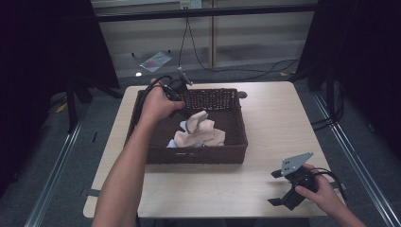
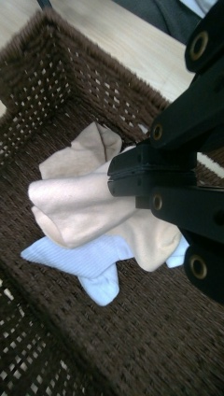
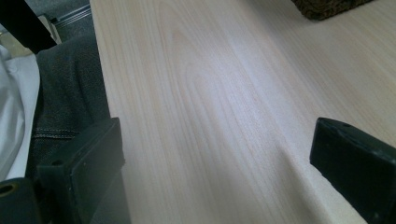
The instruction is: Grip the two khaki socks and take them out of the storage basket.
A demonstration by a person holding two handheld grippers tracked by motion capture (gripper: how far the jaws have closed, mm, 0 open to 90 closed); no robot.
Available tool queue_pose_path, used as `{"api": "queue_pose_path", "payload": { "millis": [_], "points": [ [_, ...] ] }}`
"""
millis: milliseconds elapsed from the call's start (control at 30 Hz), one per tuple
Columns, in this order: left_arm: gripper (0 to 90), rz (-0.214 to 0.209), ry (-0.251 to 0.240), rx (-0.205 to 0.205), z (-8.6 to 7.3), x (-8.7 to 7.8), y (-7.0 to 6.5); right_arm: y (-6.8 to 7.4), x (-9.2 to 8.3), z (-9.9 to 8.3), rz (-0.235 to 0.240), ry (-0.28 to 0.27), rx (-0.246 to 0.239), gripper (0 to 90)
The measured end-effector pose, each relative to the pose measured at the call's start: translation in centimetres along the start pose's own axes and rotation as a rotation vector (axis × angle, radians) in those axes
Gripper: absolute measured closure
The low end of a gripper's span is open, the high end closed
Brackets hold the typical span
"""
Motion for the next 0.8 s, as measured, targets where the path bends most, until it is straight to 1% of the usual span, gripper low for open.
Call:
{"api": "queue_pose_path", "payload": {
  "millis": [67, 100, 167, 200, 300, 333, 367, 400, 433, 467, 500, 533, 600, 633, 667, 700, 767, 800],
  "points": [
    [89.3, -0.016, -0.018, -0.004, 0.4, -0.8, -0.4, 0.0, 0.0, 0.0, 0.000, 0.001, 0.002, 2.8],
    [89.4, -0.018, -0.007, -0.006, 0.4, -1.3, -0.7, 0.0, 0.0, 0.0, 0.001, 0.001, 0.003, 2.8],
    [89.4, -0.021, -0.005, -0.007, 0.6, -1.8, -1.1, 0.0, -0.1, 0.0, -0.001, 0.000, 0.002, 2.8],
    [89.4, -0.037, -0.006, -0.005, 0.7, -2.1, -1.5, 0.0, -0.1, 0.0, -0.001, 0.000, 0.001, 2.8],
    [89.4, -0.055, -0.009, 0.005, 1.0, -3.0, -2.3, 0.0, -0.1, 0.0, -0.002, -0.001, 0.001, 2.8],
    [89.4, -0.055, -0.009, 0.005, 1.0, -3.0, -2.3, 0.0, -0.1, 0.0, -0.001, -0.001, 0.001, 2.8],
    [89.4, -0.074, -0.016, 0.008, 1.2, -3.7, -2.9, 0.0, -0.1, 0.0, -0.003, -0.002, 0.000, 2.8],
    [89.4, -0.076, -0.017, 0.010, 1.2, -4.0, -3.3, 0.0, -0.1, 0.0, -0.003, -0.002, 0.000, 2.8],
    [89.4, -0.080, -0.015, 0.020, 1.3, -4.3, -3.4, 0.0, -0.2, 0.0, -0.006, -0.003, 0.002, 2.8],
    [89.4, -0.080, -0.015, 0.020, 1.3, -4.3, -3.4, 0.0, -0.2, 0.0, -0.006, -0.004, 0.002, 2.8],
    [89.4, -0.092, -0.021, 0.028, 1.4, -4.8, -4.1, 0.0, -0.2, 0.0, -0.007, -0.004, 0.002, 2.8],
    [89.4, -0.091, -0.023, 0.034, 1.5, -5.0, -4.4, 0.0, -0.2, 0.0, -0.007, -0.003, 0.002, 2.8],
    [89.4, -0.108, -0.017, 0.050, 1.5, -5.4, -5.1, 0.0, -0.1, 0.0, -0.003, -0.003, -0.001, 2.8],
    [89.4, -0.112, -0.024, 0.056, 1.6, -5.6, -5.5, 0.0, -0.1, 0.0, -0.004, -0.002, -0.001, 2.8],
    [89.4, -0.112, -0.024, 0.056, 1.6, -5.6, -5.5, 0.0, -0.1, 0.0, -0.004, -0.002, -0.001, 2.8],
    [89.4, -0.127, -0.011, 0.071, 1.5, -5.8, -6.1, 0.0, -0.1, 0.0, -0.004, -0.003, 0.000, 2.8],
    [89.4, -0.136, -0.009, 0.086, 1.4, -6.1, -7.0, 0.0, -0.1, 0.0, -0.002, -0.004, 0.004, 2.8],
    [89.4, -0.143, -0.010, 0.101, 1.4, -6.1, -7.2, 0.0, -0.1, 0.0, -0.004, -0.004, -0.001, 2.8]
  ]
}}
Point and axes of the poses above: each handheld gripper's, and its own axes: x roughly forward along the jaws, z roughly out of its top, y roughly to its left, the point moved 8 cm from there along x, roughly forward along the jaws, and after that the axes turned 1 degree about -z, right-handed, at the moved point
